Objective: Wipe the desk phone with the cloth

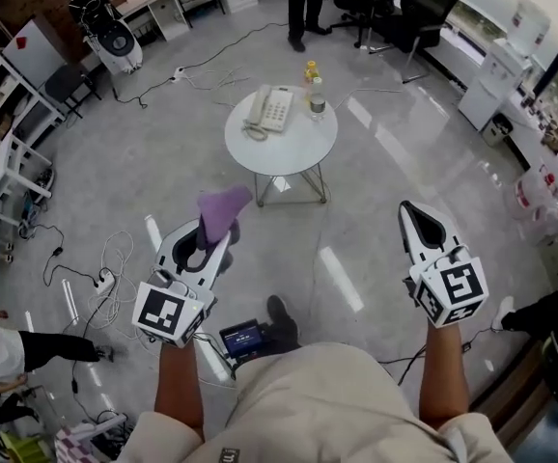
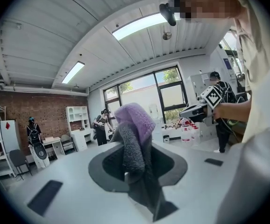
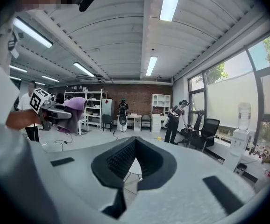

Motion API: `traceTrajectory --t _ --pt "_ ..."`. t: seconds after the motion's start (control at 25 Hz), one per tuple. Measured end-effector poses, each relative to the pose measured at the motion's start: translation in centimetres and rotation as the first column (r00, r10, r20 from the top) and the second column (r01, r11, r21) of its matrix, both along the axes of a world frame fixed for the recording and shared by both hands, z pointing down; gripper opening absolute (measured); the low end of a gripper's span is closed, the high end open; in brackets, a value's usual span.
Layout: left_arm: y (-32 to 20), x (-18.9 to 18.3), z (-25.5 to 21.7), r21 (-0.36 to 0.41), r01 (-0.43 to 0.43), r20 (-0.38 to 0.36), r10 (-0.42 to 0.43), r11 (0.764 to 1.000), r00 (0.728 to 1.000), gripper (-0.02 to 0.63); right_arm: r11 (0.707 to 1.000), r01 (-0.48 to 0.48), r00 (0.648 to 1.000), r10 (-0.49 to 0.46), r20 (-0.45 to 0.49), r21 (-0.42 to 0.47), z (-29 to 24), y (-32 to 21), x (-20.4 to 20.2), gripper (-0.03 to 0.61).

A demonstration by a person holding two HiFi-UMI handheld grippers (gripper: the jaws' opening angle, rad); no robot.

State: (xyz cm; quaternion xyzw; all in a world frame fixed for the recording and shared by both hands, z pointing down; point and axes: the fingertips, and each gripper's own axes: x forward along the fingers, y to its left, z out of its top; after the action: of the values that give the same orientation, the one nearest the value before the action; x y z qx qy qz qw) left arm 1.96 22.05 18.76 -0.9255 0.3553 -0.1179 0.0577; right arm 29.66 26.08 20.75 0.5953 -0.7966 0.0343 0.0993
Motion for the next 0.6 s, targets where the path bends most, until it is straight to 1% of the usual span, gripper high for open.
traceTrajectory --t 0.12,0.36,0.6 --pt "-3.4 -1.2 0.1 -0.014 0.002 -0.001 -0.002 1.0 1.0 0.098 1.0 -0.009 1.0 0.009 -0.004 -0.012 0.3 -2.7 -1.4 -0.008" --pt "-8.2 -3.9 0.2 -0.009 -0.048 -0.03 0.048 0.999 0.998 0.098 0.999 -0.026 0.999 0.025 -0.023 -0.024 -0.1 -7.6 -4.6 -0.008" --pt "-13.2 -8.3 0.1 -0.021 -0.028 -0.039 0.028 0.999 0.999 0.097 0.999 -0.032 0.998 0.031 -0.049 -0.019 -0.8 -12.4 -8.8 -0.008"
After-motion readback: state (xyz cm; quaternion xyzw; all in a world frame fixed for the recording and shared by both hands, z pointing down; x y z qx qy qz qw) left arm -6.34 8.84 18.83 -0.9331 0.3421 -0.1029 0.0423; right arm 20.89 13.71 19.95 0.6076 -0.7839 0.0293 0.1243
